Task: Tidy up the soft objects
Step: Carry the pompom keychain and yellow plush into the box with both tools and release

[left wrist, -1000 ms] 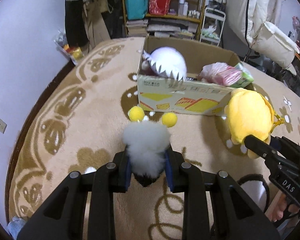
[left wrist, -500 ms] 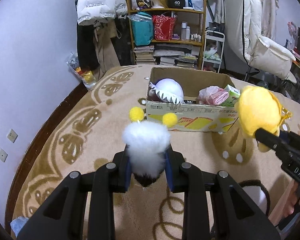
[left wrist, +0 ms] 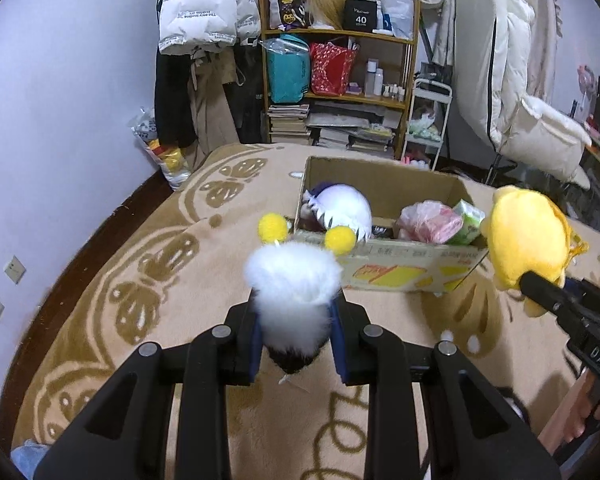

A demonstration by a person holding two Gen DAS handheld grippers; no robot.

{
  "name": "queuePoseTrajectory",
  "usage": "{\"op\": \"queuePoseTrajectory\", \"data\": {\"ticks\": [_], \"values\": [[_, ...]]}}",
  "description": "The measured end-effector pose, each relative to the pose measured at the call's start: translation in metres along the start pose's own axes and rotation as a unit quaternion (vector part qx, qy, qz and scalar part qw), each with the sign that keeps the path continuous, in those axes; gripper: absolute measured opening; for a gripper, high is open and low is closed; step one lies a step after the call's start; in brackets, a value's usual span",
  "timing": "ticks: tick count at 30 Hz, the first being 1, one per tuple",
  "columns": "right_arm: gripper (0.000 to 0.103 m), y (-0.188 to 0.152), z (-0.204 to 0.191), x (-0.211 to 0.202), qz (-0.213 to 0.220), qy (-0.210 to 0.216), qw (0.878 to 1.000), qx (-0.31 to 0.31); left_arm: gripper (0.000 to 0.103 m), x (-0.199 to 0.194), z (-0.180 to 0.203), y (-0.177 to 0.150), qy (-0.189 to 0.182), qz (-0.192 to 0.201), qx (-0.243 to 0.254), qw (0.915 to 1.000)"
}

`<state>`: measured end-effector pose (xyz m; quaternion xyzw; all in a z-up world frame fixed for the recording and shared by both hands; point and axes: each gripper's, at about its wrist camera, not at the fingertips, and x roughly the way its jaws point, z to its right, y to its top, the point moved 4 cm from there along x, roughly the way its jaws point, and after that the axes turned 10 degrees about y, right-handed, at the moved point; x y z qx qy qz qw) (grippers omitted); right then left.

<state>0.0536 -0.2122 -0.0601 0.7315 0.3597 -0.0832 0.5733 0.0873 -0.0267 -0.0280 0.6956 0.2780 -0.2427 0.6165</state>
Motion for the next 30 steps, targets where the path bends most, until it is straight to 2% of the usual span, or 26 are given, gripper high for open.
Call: {"op": "queuePoseTrajectory", "data": {"ticks": [14,30], "values": [[0.034,0.029,0.01,0.026,-0.001,0.005,1.0,-0.011,0.027,-0.002,0.013,0.051,0.011,0.062,0.029,0.9976],[0.035,0.079,0.031,0.065,0.009,0.013,1.0,-0.001,0.027,0.045,0.036,0.1,0.017,0.062,0.05,0.9967]]}}
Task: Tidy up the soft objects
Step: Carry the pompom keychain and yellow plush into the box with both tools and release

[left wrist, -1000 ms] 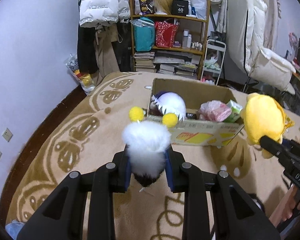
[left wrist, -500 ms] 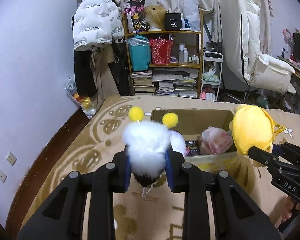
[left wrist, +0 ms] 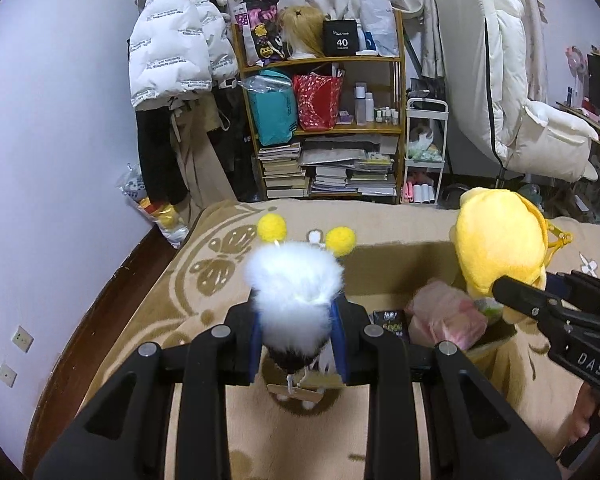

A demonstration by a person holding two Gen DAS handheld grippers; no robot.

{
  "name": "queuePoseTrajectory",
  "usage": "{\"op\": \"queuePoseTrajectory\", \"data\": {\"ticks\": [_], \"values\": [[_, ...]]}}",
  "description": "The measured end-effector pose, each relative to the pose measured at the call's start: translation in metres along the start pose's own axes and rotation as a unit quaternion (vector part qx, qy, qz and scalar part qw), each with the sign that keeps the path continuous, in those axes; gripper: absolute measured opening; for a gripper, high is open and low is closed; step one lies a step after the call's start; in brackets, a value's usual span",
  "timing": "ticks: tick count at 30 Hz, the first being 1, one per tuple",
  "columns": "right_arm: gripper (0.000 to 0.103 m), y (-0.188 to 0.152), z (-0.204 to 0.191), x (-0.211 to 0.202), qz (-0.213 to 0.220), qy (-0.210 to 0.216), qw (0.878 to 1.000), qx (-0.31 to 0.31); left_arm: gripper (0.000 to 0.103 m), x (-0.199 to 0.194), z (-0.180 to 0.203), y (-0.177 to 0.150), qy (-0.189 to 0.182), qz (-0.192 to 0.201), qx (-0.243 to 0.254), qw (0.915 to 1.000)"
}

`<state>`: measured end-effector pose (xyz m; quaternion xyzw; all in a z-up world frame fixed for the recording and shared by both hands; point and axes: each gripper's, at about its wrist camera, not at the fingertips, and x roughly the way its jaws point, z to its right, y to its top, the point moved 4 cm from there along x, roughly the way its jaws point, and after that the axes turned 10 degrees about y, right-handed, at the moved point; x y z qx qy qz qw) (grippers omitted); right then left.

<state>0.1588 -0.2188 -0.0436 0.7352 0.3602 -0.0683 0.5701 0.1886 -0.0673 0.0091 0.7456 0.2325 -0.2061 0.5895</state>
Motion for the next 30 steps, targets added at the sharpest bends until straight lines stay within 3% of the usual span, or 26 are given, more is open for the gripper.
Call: {"op": "queuePoseTrajectory", "data": {"ticks": [6,10,19,25,28,30], "values": [[0.035,0.015,0.006,0.014,0.0,0.0,1.0,0.001,0.027,0.018,0.014,0.022,-0.001,0.005,0.013,0.9999],[0.036,0.02,0.014,0.021,-0.007,-0.001,1.0,0.005,0.028,0.029,0.023,0.028,-0.021,-0.008,0.003,0.9997],[0.037,0.001,0.016,0.041,-0.061,-0.008,0.998,-0.02,0.029,0.062,0.05,0.014,-0.087,-0.089,-0.038,0.9915],[0.041,-0.01,0.02,0.044,-0.085,0.004,0.996,-0.014,0.032,0.069,0.063,0.003,-0.054,-0.093,0.001,0.9942],[0.042,-0.009,0.023,0.042,-0.079,-0.001,0.997,-0.01,0.057,0.068,0.064,0.002,-0.056,-0.095,0.006,0.9939],[0.042,-0.008,0.027,0.039,-0.076,-0.003,0.997,-0.002,0.061,0.066,0.063,0.003,-0.054,-0.089,0.007,0.9945]]}}
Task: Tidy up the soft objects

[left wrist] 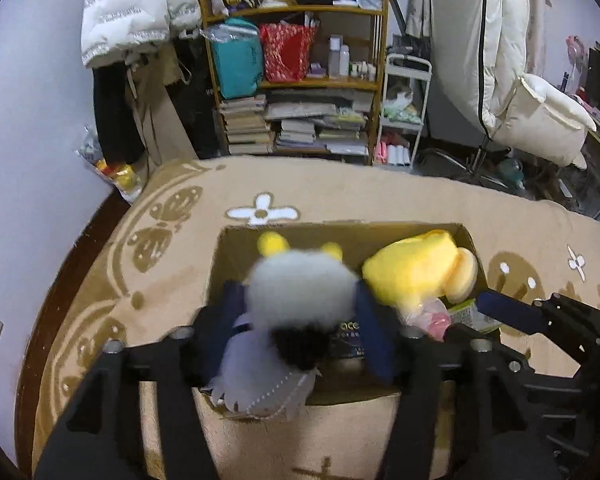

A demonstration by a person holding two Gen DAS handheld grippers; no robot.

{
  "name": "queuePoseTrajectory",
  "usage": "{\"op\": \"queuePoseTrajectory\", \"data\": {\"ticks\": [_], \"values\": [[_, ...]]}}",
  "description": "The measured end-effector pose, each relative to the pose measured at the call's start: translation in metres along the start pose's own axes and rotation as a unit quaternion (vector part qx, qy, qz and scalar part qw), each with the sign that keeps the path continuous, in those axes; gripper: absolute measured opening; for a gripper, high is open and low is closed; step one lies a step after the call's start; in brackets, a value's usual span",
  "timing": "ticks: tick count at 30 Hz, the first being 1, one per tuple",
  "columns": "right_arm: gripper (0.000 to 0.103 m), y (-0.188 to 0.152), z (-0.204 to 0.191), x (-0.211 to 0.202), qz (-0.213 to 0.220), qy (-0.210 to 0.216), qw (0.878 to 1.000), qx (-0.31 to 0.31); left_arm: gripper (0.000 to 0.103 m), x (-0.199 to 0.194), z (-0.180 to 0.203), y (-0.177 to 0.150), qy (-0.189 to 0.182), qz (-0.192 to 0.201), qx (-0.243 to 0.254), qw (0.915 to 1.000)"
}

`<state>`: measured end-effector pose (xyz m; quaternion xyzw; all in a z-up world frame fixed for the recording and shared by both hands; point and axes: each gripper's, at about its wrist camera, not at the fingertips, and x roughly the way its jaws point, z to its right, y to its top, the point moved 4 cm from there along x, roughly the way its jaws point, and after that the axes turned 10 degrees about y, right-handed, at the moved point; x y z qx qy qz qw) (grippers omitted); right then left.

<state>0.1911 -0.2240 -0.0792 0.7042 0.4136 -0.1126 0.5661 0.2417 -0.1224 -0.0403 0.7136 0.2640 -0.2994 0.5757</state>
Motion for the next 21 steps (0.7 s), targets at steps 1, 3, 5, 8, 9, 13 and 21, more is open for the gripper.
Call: {"op": "queuePoseTrajectory", "data": {"ticks": [1,3,5,8,9,13,21], "values": [[0.045,0.0,0.002,-0.001,0.001,0.0,1.0,0.006,0.061,-0.002,-0.001,0.0,0.004,0.006,0.0,1.0],[0.052,0.001,0.004,-0.005,0.004,0.0,1.0,0.013,0.068,-0.004,-0.003,0.001,0.007,0.007,0.002,1.0],[0.062,0.002,0.004,-0.008,0.008,-0.005,1.0,0.015,0.073,-0.005,-0.005,0.001,0.008,0.003,0.0,1.0],[0.075,0.002,0.004,-0.017,0.019,-0.016,0.999,0.023,0.086,-0.012,-0.011,-0.001,0.014,0.004,-0.003,0.9999],[0.08,0.001,0.004,-0.019,0.022,-0.018,0.999,0.026,0.09,-0.016,-0.014,-0.001,0.019,0.005,-0.002,0.9998],[0.095,0.003,0.002,-0.03,0.032,-0.021,0.999,0.035,0.096,-0.034,-0.027,-0.005,0.039,0.019,0.005,0.999],[0.103,0.008,-0.015,-0.06,0.056,-0.033,0.998,0.021,0.102,-0.08,-0.064,-0.005,0.064,0.052,-0.017,0.9965]]}}
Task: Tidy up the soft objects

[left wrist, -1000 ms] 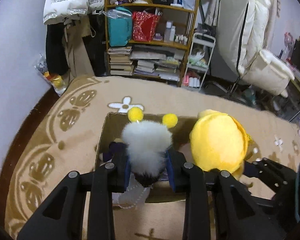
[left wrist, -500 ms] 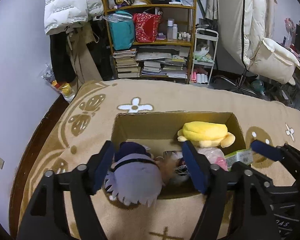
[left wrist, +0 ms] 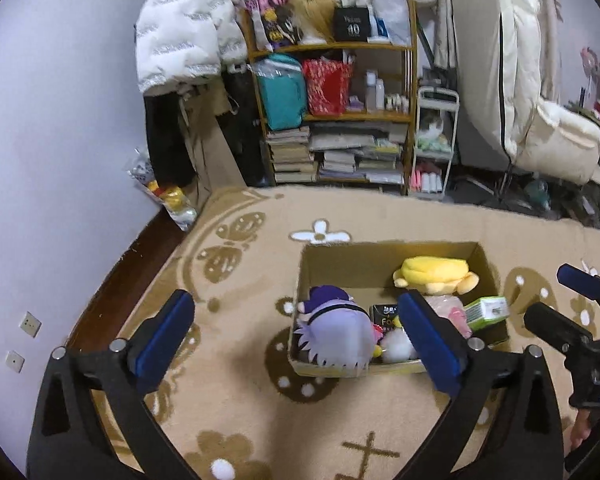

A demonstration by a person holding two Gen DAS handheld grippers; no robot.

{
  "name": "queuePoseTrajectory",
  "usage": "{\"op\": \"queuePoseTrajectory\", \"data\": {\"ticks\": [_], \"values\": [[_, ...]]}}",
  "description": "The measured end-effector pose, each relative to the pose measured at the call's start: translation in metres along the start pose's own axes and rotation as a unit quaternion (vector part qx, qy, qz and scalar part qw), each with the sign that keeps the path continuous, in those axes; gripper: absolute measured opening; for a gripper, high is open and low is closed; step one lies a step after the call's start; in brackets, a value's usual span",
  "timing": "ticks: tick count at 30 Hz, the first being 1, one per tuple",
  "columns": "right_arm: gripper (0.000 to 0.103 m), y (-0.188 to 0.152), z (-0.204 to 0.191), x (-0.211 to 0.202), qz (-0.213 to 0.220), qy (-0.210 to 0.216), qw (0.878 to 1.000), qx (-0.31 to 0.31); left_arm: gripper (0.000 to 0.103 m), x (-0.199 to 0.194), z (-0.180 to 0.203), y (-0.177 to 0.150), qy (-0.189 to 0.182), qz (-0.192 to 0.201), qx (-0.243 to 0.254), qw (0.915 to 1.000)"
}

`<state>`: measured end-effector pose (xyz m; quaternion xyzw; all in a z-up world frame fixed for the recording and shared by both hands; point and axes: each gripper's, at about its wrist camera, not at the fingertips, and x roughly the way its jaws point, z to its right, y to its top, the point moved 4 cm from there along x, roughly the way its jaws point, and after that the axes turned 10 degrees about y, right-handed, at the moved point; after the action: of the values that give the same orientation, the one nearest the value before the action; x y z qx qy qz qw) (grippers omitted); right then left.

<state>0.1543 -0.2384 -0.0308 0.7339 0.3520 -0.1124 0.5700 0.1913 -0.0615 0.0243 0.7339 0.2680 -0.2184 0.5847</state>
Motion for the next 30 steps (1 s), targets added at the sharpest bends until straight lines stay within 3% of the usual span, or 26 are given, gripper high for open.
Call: {"op": "queuePoseTrajectory", "data": {"ticks": [10,20,30], "values": [[0.103,-0.002,-0.013,-0.044,0.035,-0.005,0.999,-0.001,0.102,-0.061,-0.029,-0.011,0.022,0.044,0.003,0.9988],[0.103,-0.02,-0.025,-0.104,0.107,-0.008,0.994,-0.016,0.102,-0.118,-0.061,-0.044,0.047,0.109,-0.028,0.9926],[0.103,-0.05,-0.039,-0.124,0.128,-0.013,0.991,-0.043,0.102,-0.124,-0.079,-0.089,0.045,0.12,-0.065,0.9897]]}}
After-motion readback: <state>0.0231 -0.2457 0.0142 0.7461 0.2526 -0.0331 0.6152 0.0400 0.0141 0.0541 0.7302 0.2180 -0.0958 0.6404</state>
